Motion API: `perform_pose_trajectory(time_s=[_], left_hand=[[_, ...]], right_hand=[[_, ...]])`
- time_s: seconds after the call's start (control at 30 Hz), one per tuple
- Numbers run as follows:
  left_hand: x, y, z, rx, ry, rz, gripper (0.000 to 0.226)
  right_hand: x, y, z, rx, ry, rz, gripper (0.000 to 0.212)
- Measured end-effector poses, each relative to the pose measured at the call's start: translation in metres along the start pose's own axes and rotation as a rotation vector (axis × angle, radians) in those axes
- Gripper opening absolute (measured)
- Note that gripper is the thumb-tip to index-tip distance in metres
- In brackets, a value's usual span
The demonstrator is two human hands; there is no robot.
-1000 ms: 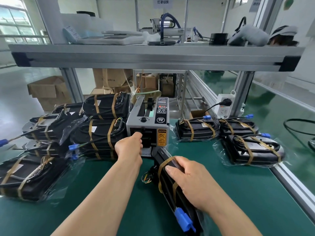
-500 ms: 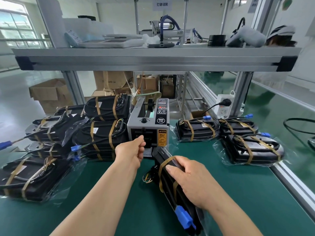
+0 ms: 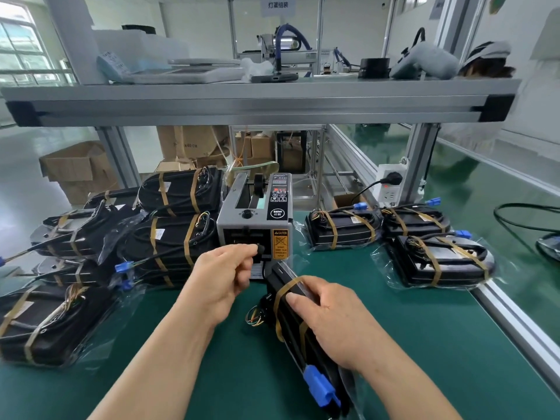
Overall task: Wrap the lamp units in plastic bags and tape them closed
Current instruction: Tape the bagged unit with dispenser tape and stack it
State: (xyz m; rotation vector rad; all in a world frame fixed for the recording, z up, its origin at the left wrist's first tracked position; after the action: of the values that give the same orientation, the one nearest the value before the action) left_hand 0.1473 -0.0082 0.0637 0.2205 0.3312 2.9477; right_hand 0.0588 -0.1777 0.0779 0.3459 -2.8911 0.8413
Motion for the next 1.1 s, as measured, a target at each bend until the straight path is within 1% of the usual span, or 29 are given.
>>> perform_pose_trajectory(time_s=[0.07, 0.13, 0.27, 0.8, 1.0, 1.1], left_hand=[[0.012, 0.015, 0.004, -0.115, 0.006, -0.140, 0.029], [0.019, 0.023, 0.006, -0.201, 0.011, -0.181, 0.024], [0.019, 0.026, 0.007, -0.284, 0.016, -0.150, 0.015], [0.014, 0.024, 0.003, -0.372, 0.050, -0.077, 0.016], [0.017, 0.025, 0.009, -0.435, 0.132, -0.035, 0.022], [0.021, 0.025, 0.012, -0.494, 0.150, 0.011, 0.017]], right_hand=[[-0.001, -0.001, 0.001, 0.022, -0.005, 0.005, 0.020], [-0.002, -0.001, 0.000, 0.048, -0.012, 0.011, 0.020], [-0.002, -0.001, 0.000, 0.052, -0.016, 0.017, 0.020], [-0.002, -0.002, -0.001, 0.066, -0.033, 0.030, 0.021], [-0.002, -0.002, -0.001, 0.061, -0.031, 0.023, 0.021], [-0.002, -0.002, -0.002, 0.068, -0.029, 0.021, 0.022]])
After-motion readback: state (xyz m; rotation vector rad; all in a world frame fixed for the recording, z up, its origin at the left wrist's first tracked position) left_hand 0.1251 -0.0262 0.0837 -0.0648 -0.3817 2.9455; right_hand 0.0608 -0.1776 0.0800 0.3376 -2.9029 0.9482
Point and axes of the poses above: each hand's wrist, its own x-axis away from the middle knuckle, its own y-axis out of the palm, z = x × y, the point moved 9 cm from there along -x, towards the middle knuckle, and after that the axes turned 10 degrees about -z, right-handed, at the moved point
